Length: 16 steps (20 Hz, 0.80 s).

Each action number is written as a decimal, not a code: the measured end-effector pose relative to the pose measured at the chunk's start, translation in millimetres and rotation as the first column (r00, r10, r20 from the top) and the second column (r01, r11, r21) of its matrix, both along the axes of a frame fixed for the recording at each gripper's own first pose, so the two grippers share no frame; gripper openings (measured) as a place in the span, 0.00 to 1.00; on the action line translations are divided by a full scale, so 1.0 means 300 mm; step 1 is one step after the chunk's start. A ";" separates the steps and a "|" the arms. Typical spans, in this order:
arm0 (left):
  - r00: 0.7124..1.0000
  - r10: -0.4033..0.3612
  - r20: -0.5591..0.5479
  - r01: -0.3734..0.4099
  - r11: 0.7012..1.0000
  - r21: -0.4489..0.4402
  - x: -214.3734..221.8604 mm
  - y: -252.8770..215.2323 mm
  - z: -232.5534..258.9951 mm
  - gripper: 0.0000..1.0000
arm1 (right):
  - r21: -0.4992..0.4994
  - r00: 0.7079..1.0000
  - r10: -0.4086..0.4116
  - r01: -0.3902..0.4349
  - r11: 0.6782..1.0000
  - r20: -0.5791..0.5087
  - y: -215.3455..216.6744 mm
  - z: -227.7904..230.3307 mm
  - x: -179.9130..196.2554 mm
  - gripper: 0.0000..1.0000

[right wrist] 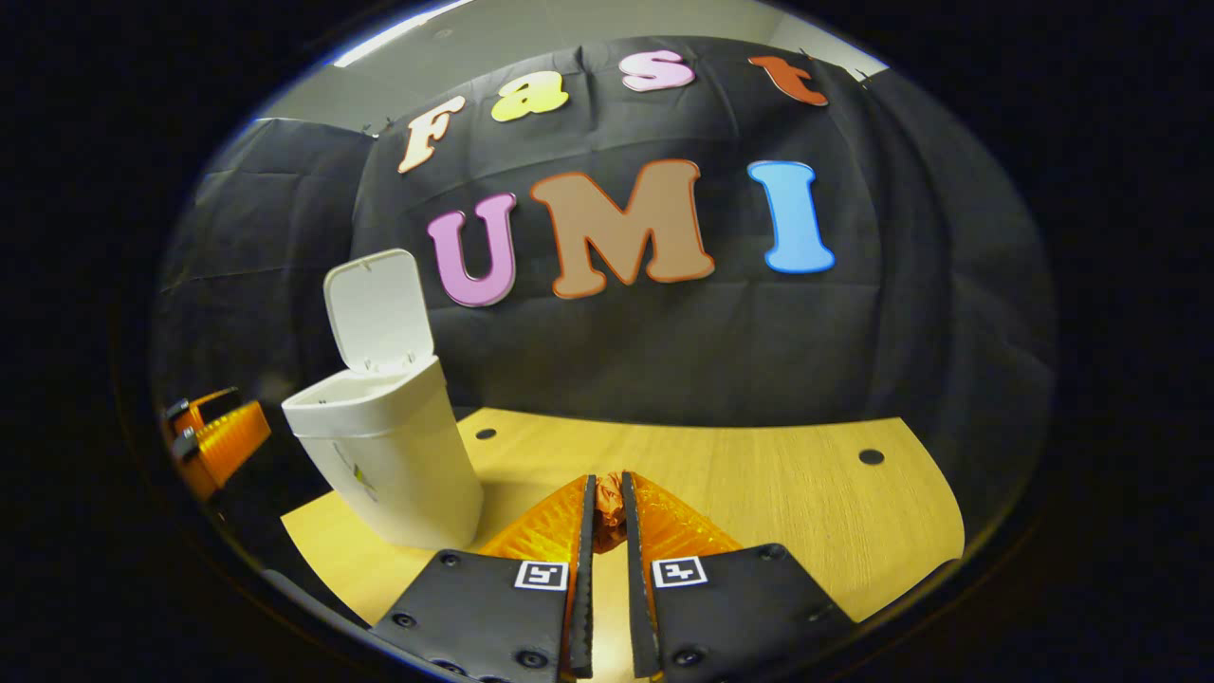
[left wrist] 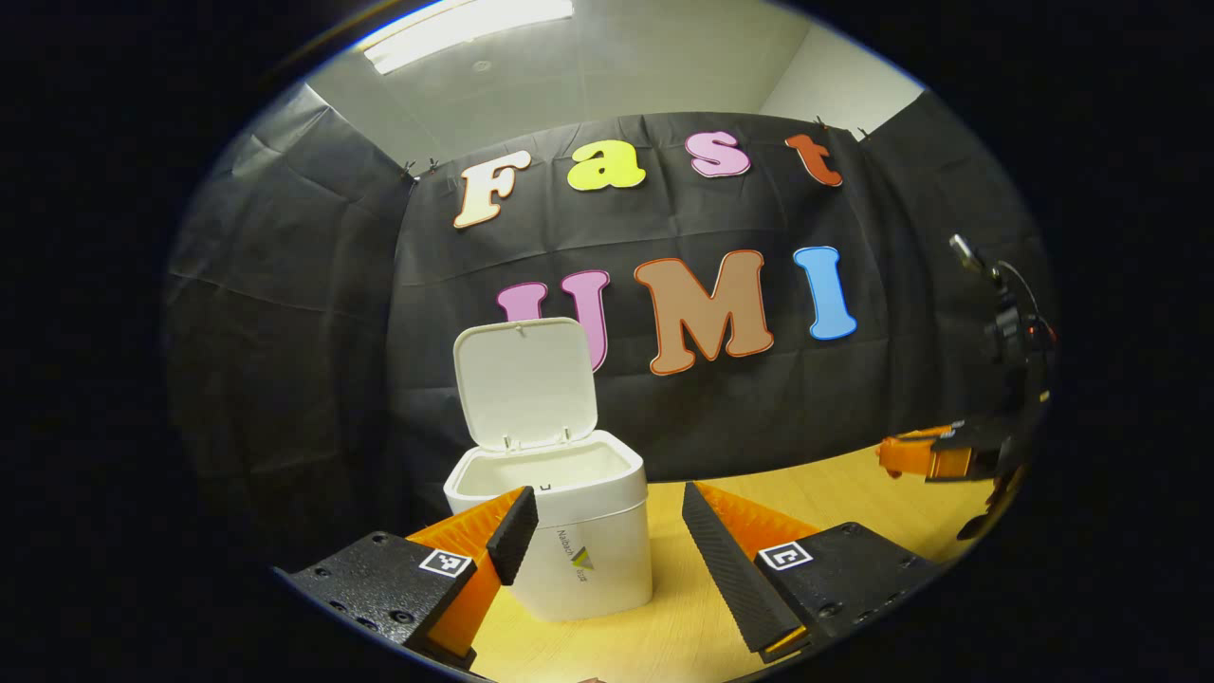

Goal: Press the lid of the desktop garbage bin to open it, pick up the crumpled paper on the desktop and throw it into the bin, then pick up the pop can on the desktop and drop it into the bin, and finally close the garbage bin lid.

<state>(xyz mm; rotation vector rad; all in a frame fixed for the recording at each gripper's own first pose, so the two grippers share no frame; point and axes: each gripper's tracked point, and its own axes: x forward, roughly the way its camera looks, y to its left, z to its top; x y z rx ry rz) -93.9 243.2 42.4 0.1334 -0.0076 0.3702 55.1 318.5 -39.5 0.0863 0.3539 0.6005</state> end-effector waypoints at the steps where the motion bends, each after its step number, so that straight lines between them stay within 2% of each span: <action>1: 1.000 0.009 0.000 -0.009 1.000 -0.003 -0.005 0.019 0.002 0.93 | 0.017 0.999 0.018 -0.018 1.000 0.036 0.039 0.055 0.004 0.18; 4: 0.999 0.037 0.004 -0.037 0.999 -0.011 -0.028 0.095 -0.007 0.93 | 0.042 0.989 0.082 -0.087 0.995 0.119 0.180 0.192 0.002 0.18; 8: 0.998 0.069 0.000 -0.069 0.997 -0.020 -0.062 0.196 -0.018 0.93 | 0.048 0.968 0.162 -0.174 0.984 0.191 0.374 0.297 -0.037 0.17; 16: 0.988 0.156 -0.007 -0.156 0.988 -0.002 -0.177 0.404 -0.023 0.94 | 0.037 0.941 0.276 -0.289 0.957 0.196 0.732 0.304 -0.064 0.17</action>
